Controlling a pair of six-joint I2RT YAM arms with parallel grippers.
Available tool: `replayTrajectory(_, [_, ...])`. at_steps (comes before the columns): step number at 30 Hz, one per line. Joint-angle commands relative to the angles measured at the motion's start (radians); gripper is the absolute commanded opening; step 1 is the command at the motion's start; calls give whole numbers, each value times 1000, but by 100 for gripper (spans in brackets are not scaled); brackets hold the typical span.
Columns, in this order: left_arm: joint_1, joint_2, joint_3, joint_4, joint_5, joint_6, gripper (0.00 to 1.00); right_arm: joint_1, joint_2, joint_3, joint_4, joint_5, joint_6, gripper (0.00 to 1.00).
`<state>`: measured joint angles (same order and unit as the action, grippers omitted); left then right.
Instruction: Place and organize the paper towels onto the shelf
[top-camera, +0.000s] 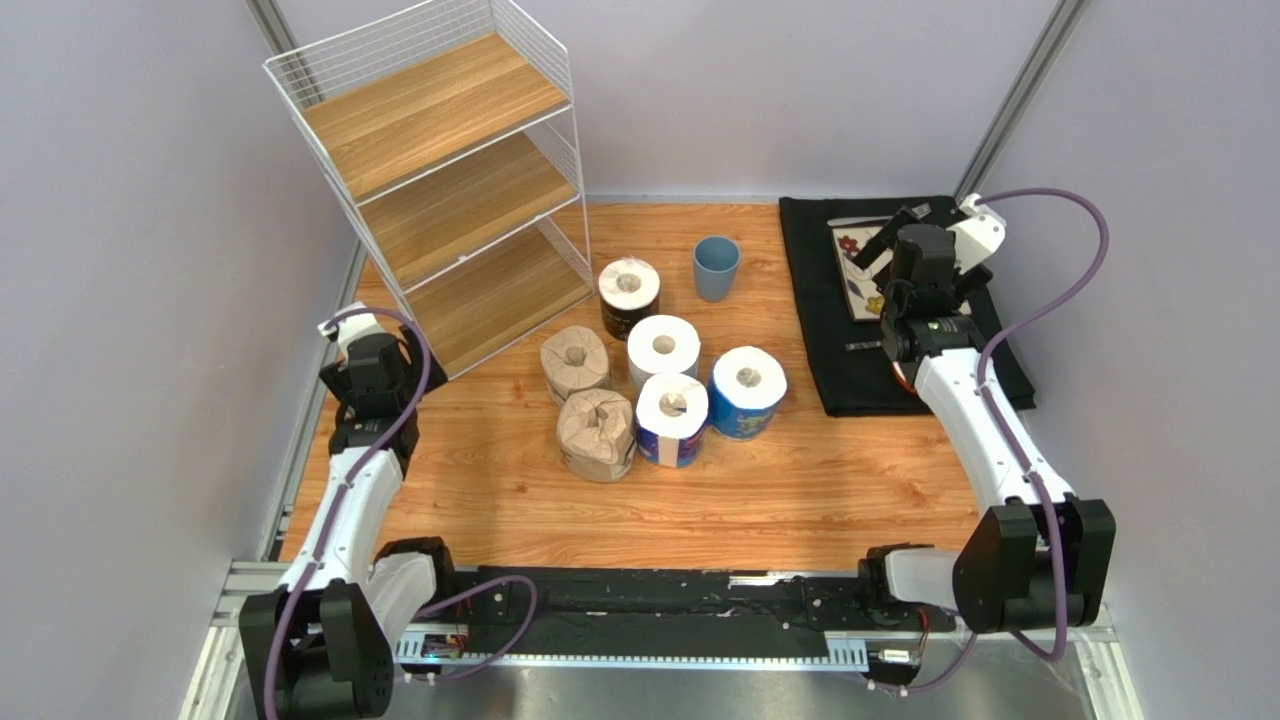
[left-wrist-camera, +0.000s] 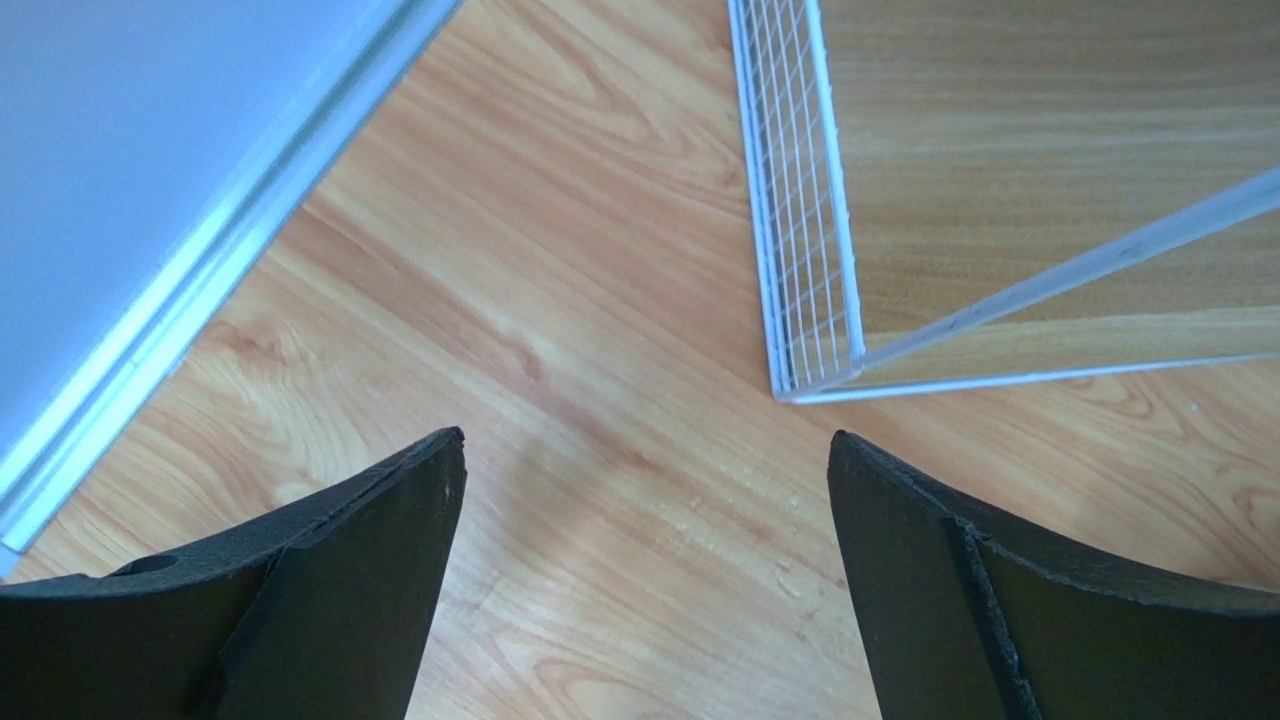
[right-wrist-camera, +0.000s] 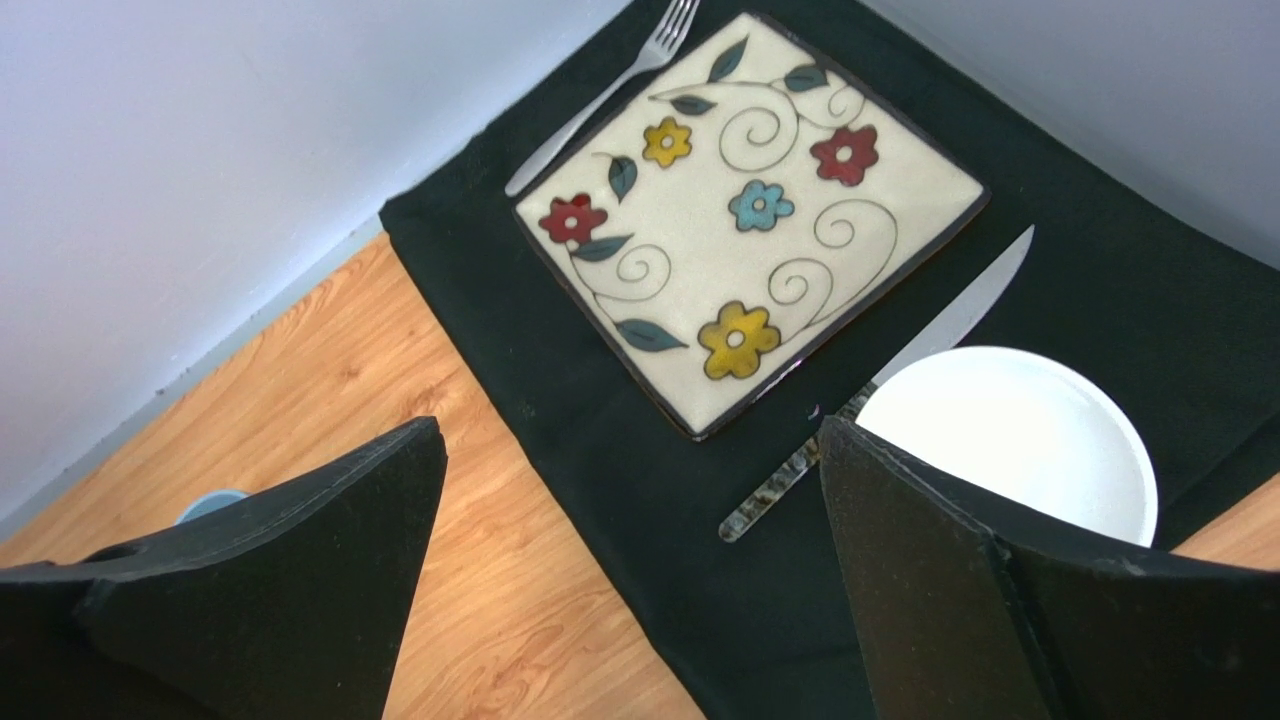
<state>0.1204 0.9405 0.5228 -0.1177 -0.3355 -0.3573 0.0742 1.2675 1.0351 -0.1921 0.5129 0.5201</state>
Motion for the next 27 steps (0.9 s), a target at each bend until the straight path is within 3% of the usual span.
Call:
replayTrajectory(1, [31,-19,23,-51,90,-58,99,-24,23,86,-145,-74,15,100])
replayTrajectory(7, [33,-31,14,-80,184,-28,98,-28,29,115,-142,-217,3,99])
replayTrajectory(15, [32,-133,-10,-114,184,12,97,21,95,213,-194,-341,-38,98])
replayTrajectory(21, [32,-235,-76,-108,184,11,97,260,170,348,-270,-168,-181,97])
replayTrajectory(27, [32,-258,-104,-131,205,11,96,427,260,396,-248,-260,-157,96])
